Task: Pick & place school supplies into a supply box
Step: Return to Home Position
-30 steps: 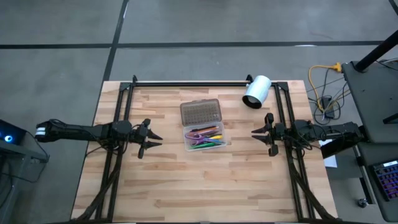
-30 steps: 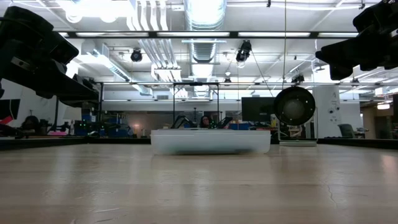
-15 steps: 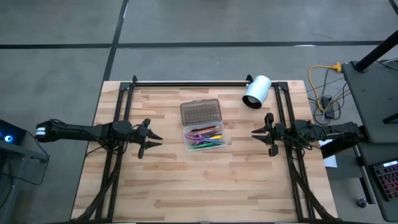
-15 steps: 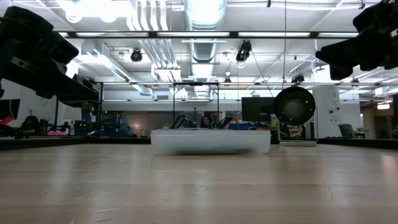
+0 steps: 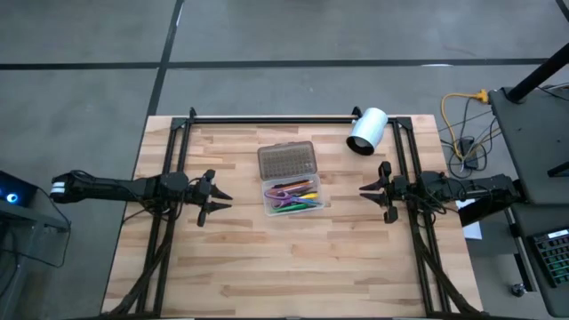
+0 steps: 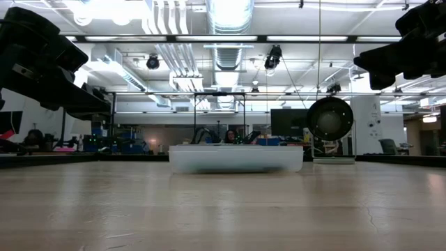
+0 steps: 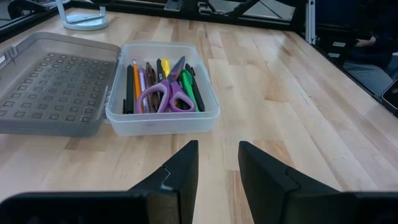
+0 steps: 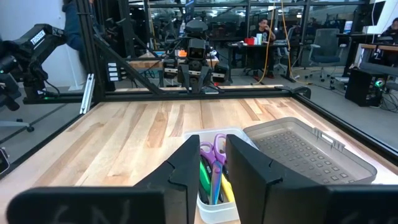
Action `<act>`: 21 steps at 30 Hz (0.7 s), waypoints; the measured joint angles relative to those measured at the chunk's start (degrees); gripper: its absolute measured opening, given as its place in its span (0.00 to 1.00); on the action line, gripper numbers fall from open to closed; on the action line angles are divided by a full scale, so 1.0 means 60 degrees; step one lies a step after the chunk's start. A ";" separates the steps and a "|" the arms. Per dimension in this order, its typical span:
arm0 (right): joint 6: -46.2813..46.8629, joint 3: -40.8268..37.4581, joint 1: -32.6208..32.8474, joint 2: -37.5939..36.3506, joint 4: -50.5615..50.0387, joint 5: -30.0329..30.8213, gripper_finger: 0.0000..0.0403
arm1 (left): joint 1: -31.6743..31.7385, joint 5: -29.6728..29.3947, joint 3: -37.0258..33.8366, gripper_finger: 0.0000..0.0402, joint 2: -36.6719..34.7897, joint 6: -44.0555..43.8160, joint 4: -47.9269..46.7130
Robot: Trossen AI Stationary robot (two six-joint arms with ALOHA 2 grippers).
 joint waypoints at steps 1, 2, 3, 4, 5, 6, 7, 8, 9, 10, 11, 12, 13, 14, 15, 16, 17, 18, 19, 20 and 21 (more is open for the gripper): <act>0.0000 -0.0002 0.0002 0.0002 0.0000 0.0000 0.17 | 0.0000 -0.0004 0.0000 0.25 -0.0002 -0.0004 0.0001; 0.0000 0.0000 0.0001 0.0000 -0.0002 -0.0001 0.17 | 0.0002 -0.0002 0.0000 0.25 0.0000 0.0000 0.0001; 0.0002 0.0000 0.0000 0.0000 -0.0003 0.0000 0.17 | 0.0003 0.0000 0.0000 0.25 0.0000 0.0000 0.0003; 0.0002 0.0000 0.0004 0.0000 -0.0003 0.0000 0.17 | 0.0000 -0.0001 0.0000 0.25 0.0000 -0.0003 0.0002; 0.0000 0.0000 0.0001 0.0000 -0.0001 0.0000 0.17 | 0.0001 -0.0001 0.0000 0.25 0.0000 -0.0002 0.0001; 0.0002 0.0000 0.0002 0.0000 0.0000 0.0000 0.18 | 0.0002 -0.0002 0.0000 0.25 -0.0002 0.0000 0.0001; -0.0001 0.0000 0.0004 0.0001 0.0000 0.0000 0.18 | 0.0000 -0.0002 0.0000 0.25 0.0000 0.0000 0.0003; 0.0001 0.0000 0.0003 0.0000 0.0000 0.0000 0.19 | 0.0000 0.0000 0.0000 0.25 0.0000 0.0000 0.0003; 0.0002 0.0000 0.0001 0.0000 -0.0002 -0.0002 0.19 | 0.0003 -0.0003 0.0000 0.25 0.0000 0.0000 0.0003; -0.0002 0.0000 0.0000 0.0000 0.0000 0.0000 0.19 | 0.0000 -0.0003 0.0000 0.25 0.0000 0.0000 0.0000; 0.0002 0.0000 0.0002 0.0000 -0.0002 0.0000 0.20 | 0.0000 0.0000 0.0000 0.25 0.0000 -0.0003 0.0000; 0.0002 0.0000 0.0000 0.0000 -0.0004 0.0000 0.20 | 0.0000 -0.0003 0.0000 0.25 0.0000 0.0000 0.0003; -0.0001 0.0000 0.0003 0.0000 -0.0003 0.0000 0.20 | 0.0000 -0.0001 0.0000 0.25 -0.0003 -0.0001 -0.0001; -0.0001 0.0000 0.0003 0.0000 -0.0001 -0.0003 0.20 | 0.0002 -0.0002 0.0000 0.25 -0.0001 -0.0001 0.0003; 0.0002 0.0000 0.0004 0.0002 -0.0001 -0.0002 0.20 | 0.0001 -0.0001 0.0000 0.25 -0.0001 -0.0002 0.0002; 0.0002 0.0000 0.0002 0.0000 -0.0004 -0.0002 0.20 | 0.0002 -0.0001 0.0000 0.25 -0.0002 -0.0003 0.0003; 0.0002 0.0000 0.0000 0.0000 -0.0004 -0.0001 0.20 | 0.0001 -0.0001 0.0000 0.25 -0.0001 -0.0001 -0.0001; 0.0002 0.0000 0.0000 0.0003 -0.0003 -0.0003 0.20 | 0.0000 -0.0001 0.0000 0.25 -0.0001 -0.0001 0.0003; 0.0001 0.0000 0.0002 0.0000 -0.0002 0.0000 0.19 | 0.0000 0.0000 0.0000 0.25 0.0000 0.0000 0.0003; 0.0001 0.0000 0.0004 0.0000 0.0000 0.0000 0.19 | 0.0004 0.0000 0.0000 0.25 0.0000 -0.0002 0.0001; -0.0001 0.0000 0.0000 0.0000 -0.0003 0.0000 0.18 | 0.0000 -0.0003 0.0000 0.25 0.0000 0.0000 0.0003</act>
